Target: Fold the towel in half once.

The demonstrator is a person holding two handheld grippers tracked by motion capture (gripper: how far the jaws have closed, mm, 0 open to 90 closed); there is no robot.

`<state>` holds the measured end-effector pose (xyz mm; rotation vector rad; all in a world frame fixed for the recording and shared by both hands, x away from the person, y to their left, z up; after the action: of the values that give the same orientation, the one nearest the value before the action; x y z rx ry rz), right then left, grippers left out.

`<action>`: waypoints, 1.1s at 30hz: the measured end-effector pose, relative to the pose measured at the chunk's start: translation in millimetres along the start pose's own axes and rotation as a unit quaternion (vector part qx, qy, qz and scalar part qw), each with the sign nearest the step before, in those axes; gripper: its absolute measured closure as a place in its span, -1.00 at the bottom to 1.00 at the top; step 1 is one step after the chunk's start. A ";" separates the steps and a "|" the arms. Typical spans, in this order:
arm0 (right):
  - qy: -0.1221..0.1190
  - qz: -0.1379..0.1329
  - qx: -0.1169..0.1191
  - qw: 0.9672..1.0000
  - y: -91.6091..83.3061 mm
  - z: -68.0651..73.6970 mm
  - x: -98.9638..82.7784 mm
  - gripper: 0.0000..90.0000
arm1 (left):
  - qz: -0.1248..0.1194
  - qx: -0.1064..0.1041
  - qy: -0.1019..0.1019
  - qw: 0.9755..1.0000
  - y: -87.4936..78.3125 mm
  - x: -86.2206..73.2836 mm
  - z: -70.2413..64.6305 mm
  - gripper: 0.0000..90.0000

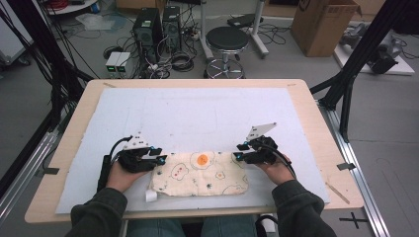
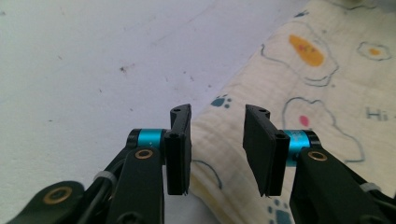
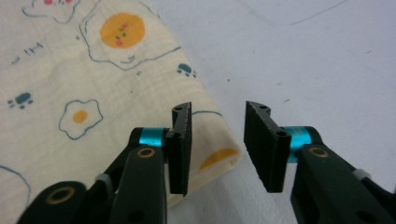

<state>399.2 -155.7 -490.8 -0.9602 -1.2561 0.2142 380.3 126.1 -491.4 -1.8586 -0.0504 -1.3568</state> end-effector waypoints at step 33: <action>0.049 0.006 -0.017 0.999 15.4 -26.0 19.0 0.78 | -0.012 0.053 -0.035 0.998 0.9 -2.0 34.7 0.95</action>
<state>433.8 -147.4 -488.2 -0.9966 -1.1668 0.1525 406.8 147.9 -496.5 -1.8204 -0.1789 -1.2798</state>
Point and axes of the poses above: each handheld gripper's, and its own axes: y roughly forward along the jaws, x roughly out of its top, z roughly to its left, the point moved 10 cm from there along y, roughly forward along the jaws, and after that the axes turned 2 degrees about -x, right-handed, at the moved point
